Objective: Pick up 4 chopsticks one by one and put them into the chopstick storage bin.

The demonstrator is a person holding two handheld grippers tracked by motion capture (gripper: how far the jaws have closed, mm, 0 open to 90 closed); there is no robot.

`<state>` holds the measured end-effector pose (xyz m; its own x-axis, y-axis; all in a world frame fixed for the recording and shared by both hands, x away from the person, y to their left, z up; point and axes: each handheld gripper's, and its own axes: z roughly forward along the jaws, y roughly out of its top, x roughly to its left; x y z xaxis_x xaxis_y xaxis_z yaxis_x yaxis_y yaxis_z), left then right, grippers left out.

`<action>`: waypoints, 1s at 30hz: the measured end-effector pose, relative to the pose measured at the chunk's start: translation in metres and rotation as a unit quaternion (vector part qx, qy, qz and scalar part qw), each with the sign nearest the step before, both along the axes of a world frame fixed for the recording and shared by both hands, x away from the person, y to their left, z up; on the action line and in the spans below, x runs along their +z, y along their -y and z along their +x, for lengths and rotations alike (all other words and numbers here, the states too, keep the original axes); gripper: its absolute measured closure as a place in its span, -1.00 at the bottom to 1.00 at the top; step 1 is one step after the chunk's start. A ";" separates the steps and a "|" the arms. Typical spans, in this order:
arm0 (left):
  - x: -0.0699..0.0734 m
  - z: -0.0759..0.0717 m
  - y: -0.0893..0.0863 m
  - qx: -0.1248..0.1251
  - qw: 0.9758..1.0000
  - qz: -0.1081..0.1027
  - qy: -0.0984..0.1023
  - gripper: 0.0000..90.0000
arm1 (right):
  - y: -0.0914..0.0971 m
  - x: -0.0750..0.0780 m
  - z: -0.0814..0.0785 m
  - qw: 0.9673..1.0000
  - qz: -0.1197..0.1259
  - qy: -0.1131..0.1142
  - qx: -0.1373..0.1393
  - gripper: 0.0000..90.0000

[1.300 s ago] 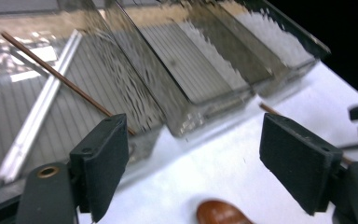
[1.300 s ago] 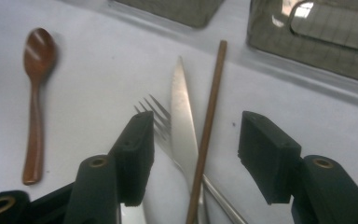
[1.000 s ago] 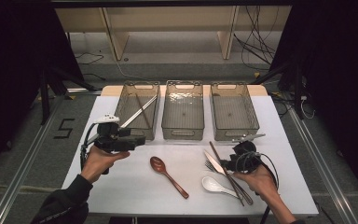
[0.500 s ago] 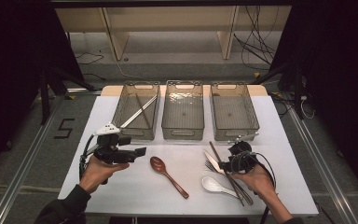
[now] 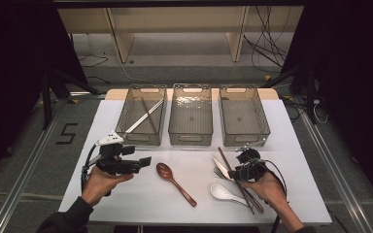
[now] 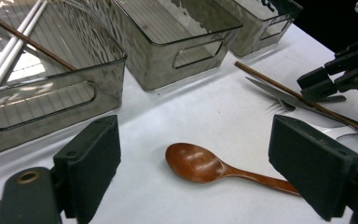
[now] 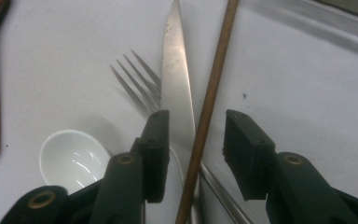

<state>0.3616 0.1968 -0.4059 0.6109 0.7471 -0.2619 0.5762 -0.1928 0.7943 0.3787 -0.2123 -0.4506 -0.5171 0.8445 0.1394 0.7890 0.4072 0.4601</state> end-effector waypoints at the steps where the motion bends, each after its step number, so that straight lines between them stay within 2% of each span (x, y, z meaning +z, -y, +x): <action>1: 0.000 -0.001 0.000 -0.001 1.000 0.000 -0.001 -0.63 | 0.000 -0.001 0.000 1.000 -0.004 -0.001 0.003 0.42; 12: -0.001 -0.004 0.002 -0.005 1.000 -0.001 -0.002 -0.63 | 0.005 -0.005 0.003 1.000 -0.022 -0.009 -0.002 0.66; 18: -0.002 -0.003 0.002 -0.007 1.000 0.002 -0.010 -0.63 | 0.006 -0.007 0.007 0.999 -0.033 -0.013 -0.004 0.75; 23: -0.003 -0.003 0.002 -0.008 1.000 0.003 -0.009 -0.63 | 0.007 -0.010 0.009 0.999 -0.038 -0.023 -0.007 0.78; 30: -0.003 -0.003 0.002 -0.008 1.000 0.003 -0.009 -0.63 | 0.006 -0.011 0.010 0.999 -0.044 -0.025 -0.003 0.88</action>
<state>0.3585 0.1944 -0.4090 0.6175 0.7395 -0.2681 0.5874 -0.2067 0.7825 0.3884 -0.2180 -0.4613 -0.5055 0.8582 0.0896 0.8132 0.4392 0.3818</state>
